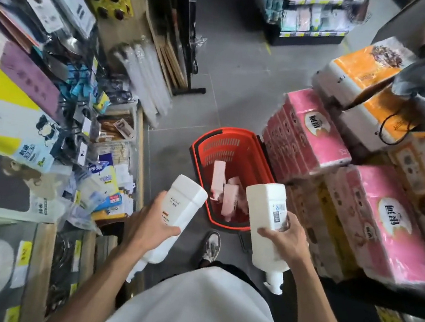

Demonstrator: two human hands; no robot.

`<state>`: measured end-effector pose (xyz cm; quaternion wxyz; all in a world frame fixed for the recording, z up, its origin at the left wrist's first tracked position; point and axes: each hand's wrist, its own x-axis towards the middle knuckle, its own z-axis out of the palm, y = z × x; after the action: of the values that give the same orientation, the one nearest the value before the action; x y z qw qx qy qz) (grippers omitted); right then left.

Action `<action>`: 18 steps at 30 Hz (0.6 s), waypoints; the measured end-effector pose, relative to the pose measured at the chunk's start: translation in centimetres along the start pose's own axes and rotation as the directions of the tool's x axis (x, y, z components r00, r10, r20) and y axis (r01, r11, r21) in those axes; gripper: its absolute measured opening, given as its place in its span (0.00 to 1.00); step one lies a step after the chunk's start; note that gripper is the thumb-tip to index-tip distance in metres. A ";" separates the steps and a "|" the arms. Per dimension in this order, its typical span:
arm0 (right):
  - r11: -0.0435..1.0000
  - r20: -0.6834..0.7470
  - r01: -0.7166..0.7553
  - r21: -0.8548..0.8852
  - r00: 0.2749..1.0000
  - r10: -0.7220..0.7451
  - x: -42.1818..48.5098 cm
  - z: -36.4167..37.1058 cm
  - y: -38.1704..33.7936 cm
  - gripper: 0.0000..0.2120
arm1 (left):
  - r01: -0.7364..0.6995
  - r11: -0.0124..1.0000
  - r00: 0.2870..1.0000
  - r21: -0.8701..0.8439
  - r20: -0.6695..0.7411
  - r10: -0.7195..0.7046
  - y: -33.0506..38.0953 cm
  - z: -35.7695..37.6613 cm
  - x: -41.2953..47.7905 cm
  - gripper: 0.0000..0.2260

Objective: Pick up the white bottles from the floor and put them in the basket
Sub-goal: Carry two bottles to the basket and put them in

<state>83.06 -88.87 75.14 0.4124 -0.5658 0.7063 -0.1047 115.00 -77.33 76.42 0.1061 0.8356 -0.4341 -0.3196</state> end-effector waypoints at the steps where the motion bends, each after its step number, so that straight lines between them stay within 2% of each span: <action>1: 1.000 -0.002 0.000 0.020 1.000 0.000 0.9 0.0 -0.5 0.31 | 0.008 1.000 1.000 0.020 0.007 -0.008 0.5 -0.4 0.8 0.39; 7: 0.999 0.001 0.015 0.052 1.000 -0.015 7.6 -0.2 -4.1 0.32 | 0.024 0.998 0.999 0.061 0.027 -0.025 3.4 -2.9 6.9 0.36; 12: 0.996 -0.017 0.012 0.087 1.000 -0.010 11.8 -0.2 -7.6 0.32 | -0.009 0.995 1.000 0.096 0.019 0.007 5.7 -5.3 12.5 0.38; 18: 0.984 -0.010 -0.080 0.160 0.996 0.083 14.9 0.4 -10.0 0.31 | -0.032 0.996 0.989 0.079 0.149 0.020 6.3 -6.9 22.0 0.40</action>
<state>90.19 -105.27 74.10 0.4546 -0.5005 0.7216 -0.1486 124.34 -99.27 74.87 0.0439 0.8076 -0.4640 -0.3615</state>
